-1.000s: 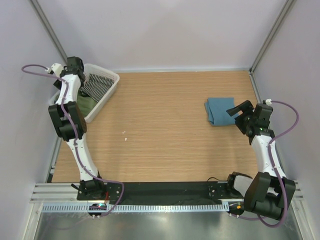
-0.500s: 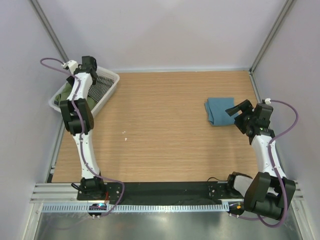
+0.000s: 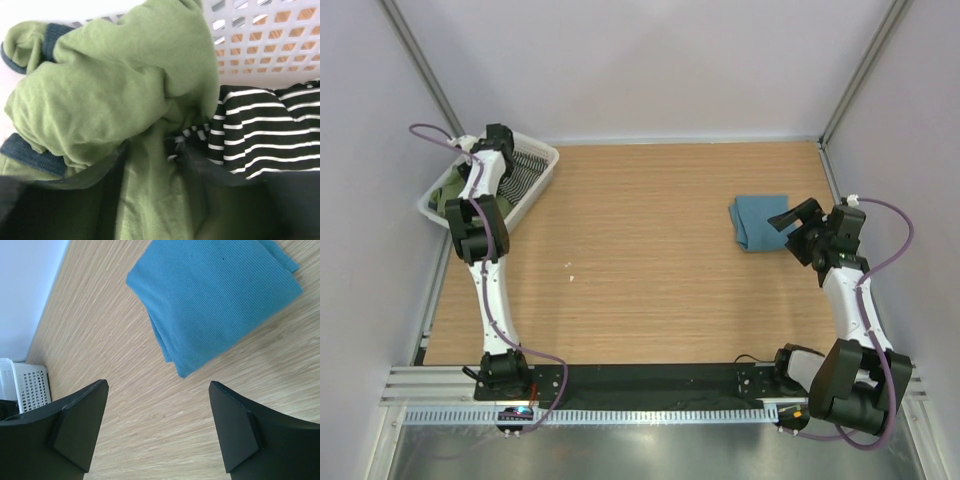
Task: Fold and stack the tank tops
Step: Grab the tank top from the pile
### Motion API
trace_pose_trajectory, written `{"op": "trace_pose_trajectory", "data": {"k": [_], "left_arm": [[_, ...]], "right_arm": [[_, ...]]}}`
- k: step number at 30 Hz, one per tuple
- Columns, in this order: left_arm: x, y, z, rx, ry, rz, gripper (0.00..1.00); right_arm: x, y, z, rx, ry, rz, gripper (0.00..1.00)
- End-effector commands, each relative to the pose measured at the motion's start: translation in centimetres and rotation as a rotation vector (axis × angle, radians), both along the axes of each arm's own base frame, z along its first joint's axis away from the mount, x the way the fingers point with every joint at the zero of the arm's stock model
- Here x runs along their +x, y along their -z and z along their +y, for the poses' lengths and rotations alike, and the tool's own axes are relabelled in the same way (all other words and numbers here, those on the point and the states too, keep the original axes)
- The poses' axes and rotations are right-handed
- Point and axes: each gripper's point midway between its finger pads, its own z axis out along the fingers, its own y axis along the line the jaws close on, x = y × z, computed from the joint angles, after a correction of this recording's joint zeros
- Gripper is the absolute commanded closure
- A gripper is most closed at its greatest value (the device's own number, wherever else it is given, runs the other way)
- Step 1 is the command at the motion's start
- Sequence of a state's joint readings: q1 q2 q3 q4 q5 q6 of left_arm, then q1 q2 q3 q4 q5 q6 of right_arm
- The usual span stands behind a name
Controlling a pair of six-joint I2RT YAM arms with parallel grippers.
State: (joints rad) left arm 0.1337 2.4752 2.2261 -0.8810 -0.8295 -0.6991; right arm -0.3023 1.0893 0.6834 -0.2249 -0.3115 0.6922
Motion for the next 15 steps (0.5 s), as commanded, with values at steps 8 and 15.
{"op": "trace_pose_trajectory", "data": {"k": [8,15], "left_arm": [[-0.6,-0.9,0.5,-0.065,-0.03,-0.049,1.0],[-0.1,-6.4,-3.0,-0.002,-0.001,-0.174,1.0]], "right_arm": [[1.5,-2.4,0.1,-0.012,-0.029,-0.089,0.13],[1.4,-2.5,0.2,-0.004,-0.033,-0.089,0.14]]}}
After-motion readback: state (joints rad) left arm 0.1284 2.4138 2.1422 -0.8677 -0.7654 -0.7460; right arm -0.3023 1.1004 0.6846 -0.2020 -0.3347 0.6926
